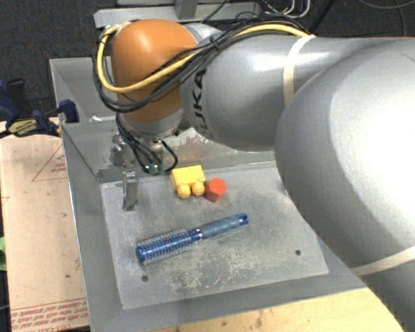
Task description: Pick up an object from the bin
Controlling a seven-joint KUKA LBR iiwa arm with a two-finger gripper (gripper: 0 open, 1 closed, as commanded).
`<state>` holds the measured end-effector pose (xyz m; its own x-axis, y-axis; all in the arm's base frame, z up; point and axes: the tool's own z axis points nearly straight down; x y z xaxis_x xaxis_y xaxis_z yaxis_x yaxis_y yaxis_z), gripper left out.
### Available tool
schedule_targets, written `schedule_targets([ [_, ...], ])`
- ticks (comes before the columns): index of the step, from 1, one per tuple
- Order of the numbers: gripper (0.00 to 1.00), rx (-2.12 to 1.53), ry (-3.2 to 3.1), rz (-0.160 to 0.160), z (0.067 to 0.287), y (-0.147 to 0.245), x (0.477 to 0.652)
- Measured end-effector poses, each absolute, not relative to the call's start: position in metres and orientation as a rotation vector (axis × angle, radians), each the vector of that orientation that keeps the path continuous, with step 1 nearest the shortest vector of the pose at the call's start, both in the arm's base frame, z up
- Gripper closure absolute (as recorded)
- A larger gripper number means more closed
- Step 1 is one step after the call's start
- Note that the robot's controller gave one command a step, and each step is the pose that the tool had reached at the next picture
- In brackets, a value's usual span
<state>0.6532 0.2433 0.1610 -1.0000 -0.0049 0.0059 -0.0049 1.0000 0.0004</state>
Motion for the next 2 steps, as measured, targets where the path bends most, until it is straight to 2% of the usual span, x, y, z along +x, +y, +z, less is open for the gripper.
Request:
schedule_targets([
  [1,0.0,0.275,-3.128,0.002,0.139,0.173,0.603],
  [2,0.0,0.517,-3.09,-0.001,0.067,0.159,0.516],
])
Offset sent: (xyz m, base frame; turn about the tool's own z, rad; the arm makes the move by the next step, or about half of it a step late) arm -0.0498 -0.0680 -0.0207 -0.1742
